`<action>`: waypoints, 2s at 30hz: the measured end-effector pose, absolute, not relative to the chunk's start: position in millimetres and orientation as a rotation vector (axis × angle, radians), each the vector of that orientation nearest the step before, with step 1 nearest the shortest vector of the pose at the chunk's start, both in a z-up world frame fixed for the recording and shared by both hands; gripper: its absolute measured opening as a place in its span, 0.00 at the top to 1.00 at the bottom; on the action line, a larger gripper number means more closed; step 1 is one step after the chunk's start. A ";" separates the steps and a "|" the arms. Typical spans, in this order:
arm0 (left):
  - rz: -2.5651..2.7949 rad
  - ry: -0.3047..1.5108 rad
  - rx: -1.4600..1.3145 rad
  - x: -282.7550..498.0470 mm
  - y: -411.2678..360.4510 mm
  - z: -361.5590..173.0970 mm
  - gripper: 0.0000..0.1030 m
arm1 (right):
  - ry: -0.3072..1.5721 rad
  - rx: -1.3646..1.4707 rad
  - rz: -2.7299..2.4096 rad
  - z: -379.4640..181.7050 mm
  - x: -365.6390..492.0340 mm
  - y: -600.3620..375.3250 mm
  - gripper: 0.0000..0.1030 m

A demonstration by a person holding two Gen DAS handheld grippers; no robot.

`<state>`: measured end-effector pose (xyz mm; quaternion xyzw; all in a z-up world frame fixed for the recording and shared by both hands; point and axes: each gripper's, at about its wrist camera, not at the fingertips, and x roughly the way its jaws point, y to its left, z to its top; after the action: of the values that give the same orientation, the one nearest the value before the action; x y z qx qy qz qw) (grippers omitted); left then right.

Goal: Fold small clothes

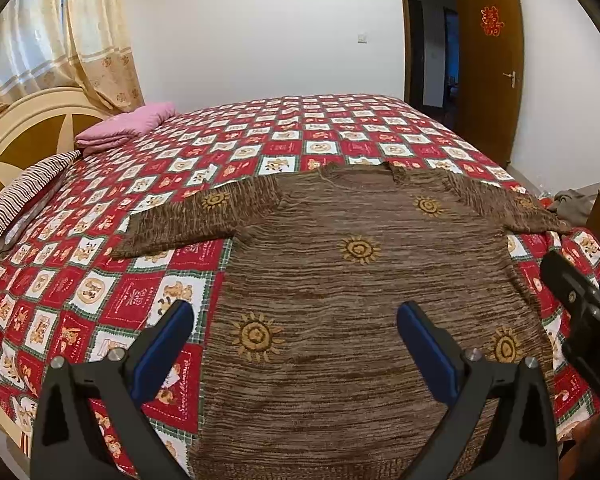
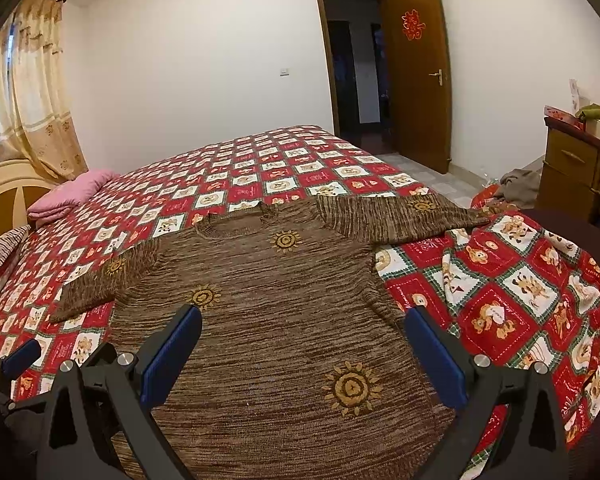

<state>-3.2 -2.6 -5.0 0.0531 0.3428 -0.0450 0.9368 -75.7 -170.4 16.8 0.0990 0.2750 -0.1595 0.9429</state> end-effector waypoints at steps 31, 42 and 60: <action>-0.095 0.728 0.103 -2.0 -2.5 -11.8 0.00 | 0.586 0.226 -0.325 10.1 -73.8 -173.9 0.01; -0.096 0.732 0.109 -1.1 -4.4 -13.9 0.00 | 0.595 0.231 -0.325 8.0 -73.1 -175.5 0.01; -0.098 0.774 0.116 18.6 -10.3 -30.9 0.00 | 0.637 0.221 -0.335 -5.9 -52.9 -184.0 0.01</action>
<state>18.6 -10.3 -30.9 0.0566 0.3770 -0.0477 0.9232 -52.9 -184.0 -5.9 0.1080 0.3109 -0.1638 0.9300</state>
